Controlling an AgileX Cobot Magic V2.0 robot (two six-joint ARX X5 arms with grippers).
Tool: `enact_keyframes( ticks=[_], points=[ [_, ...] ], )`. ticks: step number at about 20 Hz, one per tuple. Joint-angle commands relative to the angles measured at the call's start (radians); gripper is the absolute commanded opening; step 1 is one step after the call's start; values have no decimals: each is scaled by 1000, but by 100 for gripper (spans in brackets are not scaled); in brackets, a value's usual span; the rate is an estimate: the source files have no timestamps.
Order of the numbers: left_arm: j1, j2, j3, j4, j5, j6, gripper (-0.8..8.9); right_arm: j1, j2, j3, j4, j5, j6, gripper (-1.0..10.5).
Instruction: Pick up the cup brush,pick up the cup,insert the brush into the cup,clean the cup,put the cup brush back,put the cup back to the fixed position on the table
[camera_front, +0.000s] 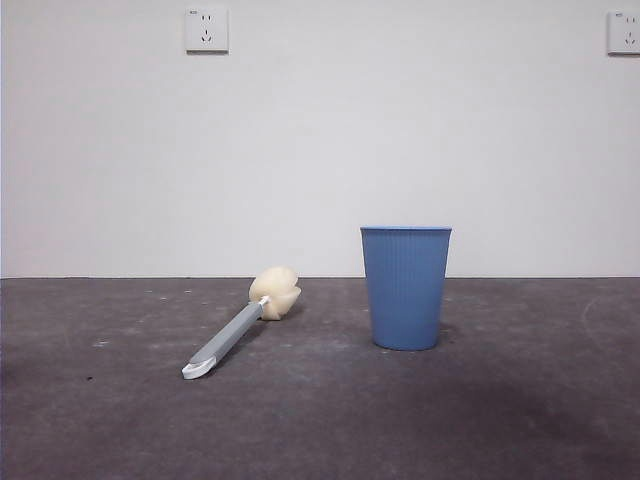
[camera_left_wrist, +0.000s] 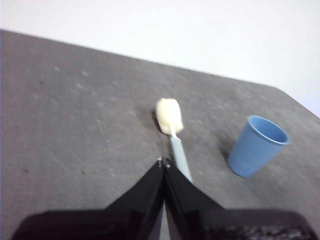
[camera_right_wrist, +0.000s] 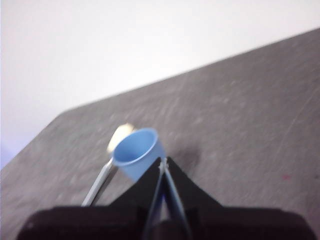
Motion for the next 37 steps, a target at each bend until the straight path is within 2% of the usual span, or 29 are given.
enact_keyframes(
  ticks=[1,7,13,18,22,24,25,27,28,33,37],
  points=[
    [2,62,89,-60,39,5,-6,2,93,119,-100,-73,-88,-12],
    [2,210,274,-240,158,123,-7,3,295,367,-380,-200,-258,-12],
    [1,317,406,-454,200,245,-7,23,440,537,-633,-217,-389,-12],
    [2,370,455,-609,198,334,-7,40,495,573,-751,-219,-447,-12],
    [2,386,455,-667,187,364,-7,41,514,573,-777,-215,-456,-8],
    [2,388,455,-666,187,363,10,41,517,573,-776,-215,-455,74],
    [2,392,455,-666,187,362,97,41,517,573,-776,-215,-455,181],
    [2,395,455,-666,187,356,430,41,517,573,-776,-215,-443,496],
    [2,398,455,-666,188,356,491,41,517,573,-776,-215,-440,574],
    [2,429,456,-661,189,352,495,41,517,573,-777,-215,-436,567],
    [0,488,479,-628,190,314,495,41,517,573,-777,-215,-436,567]
  ],
)
